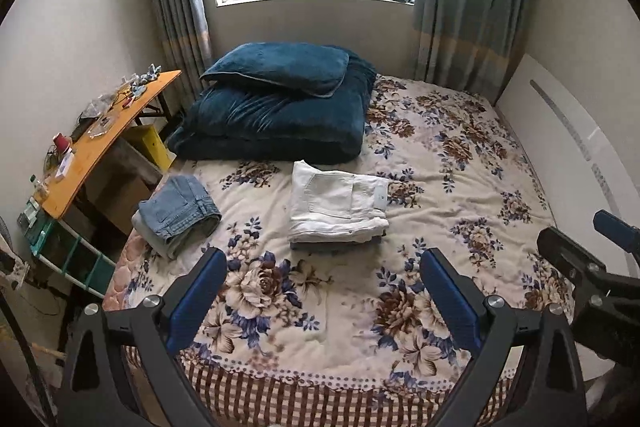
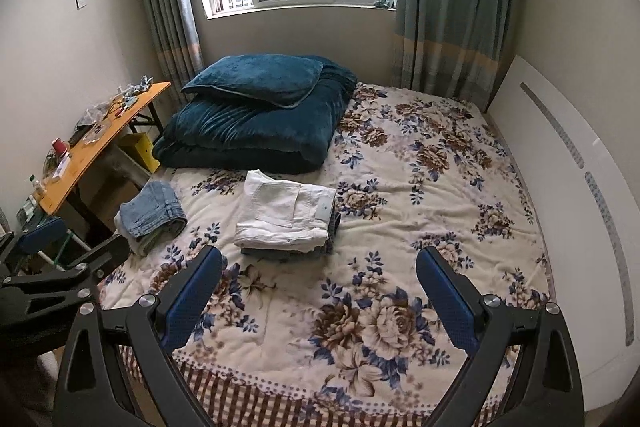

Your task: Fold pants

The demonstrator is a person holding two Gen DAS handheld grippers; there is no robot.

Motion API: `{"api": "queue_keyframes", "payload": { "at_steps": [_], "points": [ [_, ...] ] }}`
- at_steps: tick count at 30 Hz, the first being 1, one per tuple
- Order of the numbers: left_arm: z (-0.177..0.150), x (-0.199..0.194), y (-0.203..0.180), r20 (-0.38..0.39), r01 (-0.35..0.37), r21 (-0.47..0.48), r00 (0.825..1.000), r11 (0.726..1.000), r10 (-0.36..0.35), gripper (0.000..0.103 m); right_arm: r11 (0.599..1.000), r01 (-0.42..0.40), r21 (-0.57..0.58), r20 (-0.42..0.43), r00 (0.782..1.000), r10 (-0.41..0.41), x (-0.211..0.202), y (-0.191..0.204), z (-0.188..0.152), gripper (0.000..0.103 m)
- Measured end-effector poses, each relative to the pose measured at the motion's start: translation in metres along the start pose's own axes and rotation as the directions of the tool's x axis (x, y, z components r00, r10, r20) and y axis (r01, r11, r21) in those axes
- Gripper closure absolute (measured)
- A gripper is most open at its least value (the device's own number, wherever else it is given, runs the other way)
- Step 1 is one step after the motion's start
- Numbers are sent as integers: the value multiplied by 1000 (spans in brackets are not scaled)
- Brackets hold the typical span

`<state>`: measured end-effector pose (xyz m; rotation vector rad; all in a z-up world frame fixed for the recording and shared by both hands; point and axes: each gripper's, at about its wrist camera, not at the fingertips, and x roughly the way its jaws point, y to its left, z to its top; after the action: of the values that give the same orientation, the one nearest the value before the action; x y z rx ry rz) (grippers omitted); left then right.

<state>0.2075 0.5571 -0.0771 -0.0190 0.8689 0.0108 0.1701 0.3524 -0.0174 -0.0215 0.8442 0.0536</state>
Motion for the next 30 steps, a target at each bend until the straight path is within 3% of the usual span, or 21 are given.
{"api": "queue_keyframes", "payload": {
  "at_steps": [6, 18, 30],
  "points": [
    [-2, 15, -2, 13, -35, -11, 999, 999, 35, 4, 999, -1, 37, -21, 1000, 1, 17, -11, -3, 3],
    [0, 65, -6, 6, -76, -2, 997, 997, 76, 0, 996, 81, 41, -56, 995, -79, 91, -24, 4, 1],
    [1, 102, -4, -44, -96, -8, 994, 995, 95, 0, 993, 113, 38, -98, 989, -109, 148, -18, 6, 0]
  ]
}}
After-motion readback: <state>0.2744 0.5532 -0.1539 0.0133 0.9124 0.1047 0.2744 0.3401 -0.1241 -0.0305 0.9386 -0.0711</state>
